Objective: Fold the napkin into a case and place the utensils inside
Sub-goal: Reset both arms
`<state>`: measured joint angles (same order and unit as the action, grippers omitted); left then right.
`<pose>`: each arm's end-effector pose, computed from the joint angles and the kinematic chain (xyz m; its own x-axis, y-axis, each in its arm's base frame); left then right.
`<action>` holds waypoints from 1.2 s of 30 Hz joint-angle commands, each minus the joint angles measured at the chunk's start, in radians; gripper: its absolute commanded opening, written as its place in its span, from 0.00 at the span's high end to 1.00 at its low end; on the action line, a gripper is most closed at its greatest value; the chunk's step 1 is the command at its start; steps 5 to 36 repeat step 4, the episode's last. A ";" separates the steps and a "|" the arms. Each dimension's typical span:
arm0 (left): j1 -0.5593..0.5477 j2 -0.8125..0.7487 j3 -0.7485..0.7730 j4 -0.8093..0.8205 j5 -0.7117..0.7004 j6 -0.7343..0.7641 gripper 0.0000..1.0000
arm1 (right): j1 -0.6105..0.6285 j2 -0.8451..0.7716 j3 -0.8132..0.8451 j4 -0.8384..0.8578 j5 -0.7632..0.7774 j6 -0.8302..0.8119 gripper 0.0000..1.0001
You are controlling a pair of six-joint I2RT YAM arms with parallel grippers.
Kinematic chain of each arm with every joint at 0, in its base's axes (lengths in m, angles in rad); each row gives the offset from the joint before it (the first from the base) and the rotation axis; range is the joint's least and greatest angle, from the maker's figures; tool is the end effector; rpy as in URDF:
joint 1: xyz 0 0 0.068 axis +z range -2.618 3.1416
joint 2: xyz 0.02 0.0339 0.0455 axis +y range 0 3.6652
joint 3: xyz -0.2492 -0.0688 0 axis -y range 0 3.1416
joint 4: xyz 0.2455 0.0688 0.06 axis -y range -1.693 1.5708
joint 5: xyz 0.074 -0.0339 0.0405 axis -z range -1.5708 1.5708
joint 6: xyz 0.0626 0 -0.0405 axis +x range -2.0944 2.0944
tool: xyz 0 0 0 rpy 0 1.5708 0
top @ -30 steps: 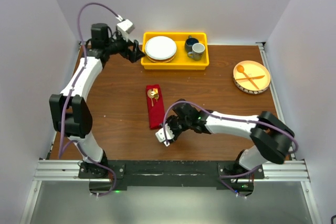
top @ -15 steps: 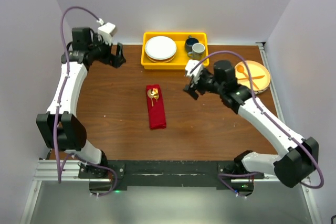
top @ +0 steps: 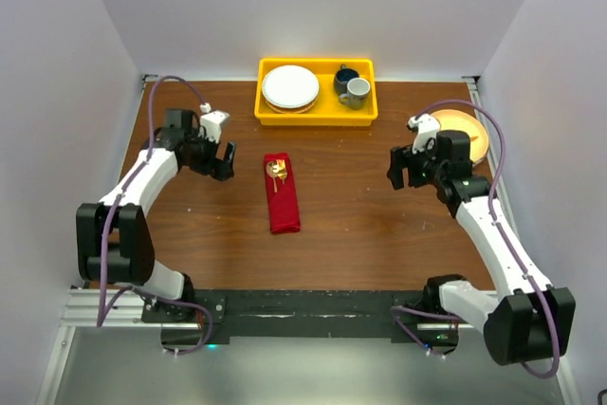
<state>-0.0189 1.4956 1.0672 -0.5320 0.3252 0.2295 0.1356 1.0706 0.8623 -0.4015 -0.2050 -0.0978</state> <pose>0.3255 -0.0262 0.2053 -0.7521 0.2298 -0.6177 0.3821 0.9157 -0.1245 0.2598 0.0483 0.2626 -0.5357 -0.1696 -0.8272 -0.3517 0.9354 0.0360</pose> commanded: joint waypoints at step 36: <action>-0.038 -0.049 -0.003 0.118 -0.023 -0.033 0.00 | -0.022 -0.038 -0.040 0.029 0.012 0.138 0.19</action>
